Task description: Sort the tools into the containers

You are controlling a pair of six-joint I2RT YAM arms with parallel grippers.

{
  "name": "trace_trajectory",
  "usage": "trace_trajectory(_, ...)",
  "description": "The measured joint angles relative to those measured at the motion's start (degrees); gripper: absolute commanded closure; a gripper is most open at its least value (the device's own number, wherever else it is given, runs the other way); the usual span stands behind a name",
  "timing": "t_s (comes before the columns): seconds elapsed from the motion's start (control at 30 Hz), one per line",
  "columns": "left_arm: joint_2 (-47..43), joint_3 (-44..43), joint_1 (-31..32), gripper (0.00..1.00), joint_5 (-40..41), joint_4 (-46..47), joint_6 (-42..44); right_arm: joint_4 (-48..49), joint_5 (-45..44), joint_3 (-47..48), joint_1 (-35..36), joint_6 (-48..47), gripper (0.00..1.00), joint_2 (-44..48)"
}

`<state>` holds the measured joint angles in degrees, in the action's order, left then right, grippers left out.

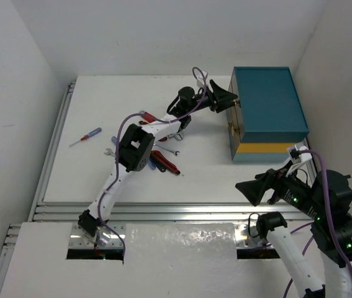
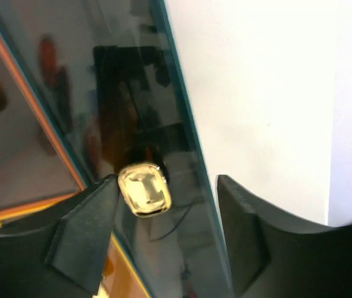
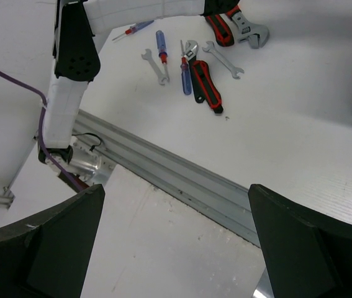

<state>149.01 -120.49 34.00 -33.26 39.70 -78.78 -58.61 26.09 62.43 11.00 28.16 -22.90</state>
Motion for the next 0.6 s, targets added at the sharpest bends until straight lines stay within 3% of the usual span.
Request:
trace_trajectory(0.17, 4.00, -5.95, 0.02, 0.64, 0.07, -1.42, -0.74, 0.09, 0.61, 0.00, 0.00, 0.15, 0.01, -0.04)
trace_trajectory(0.27, 5.18, -7.34, -0.07, 0.68, 0.22, -1.81, -1.20, 0.22, 1.03, 0.00, 0.00, 0.15, 0.01, -0.04)
trace_trajectory(0.4, 5.11, -7.10, -0.17, 0.90, 0.24, -1.73, -1.22, 0.28, 1.16, 0.00, 0.00, 0.15, 0.01, -0.04)
trace_trajectory(0.6, 0.20, 0.39, -0.70, 0.93, 1.20, -1.90, 0.09, 0.31, 1.16, 0.00, 0.00, 0.15, 0.01, -0.11)
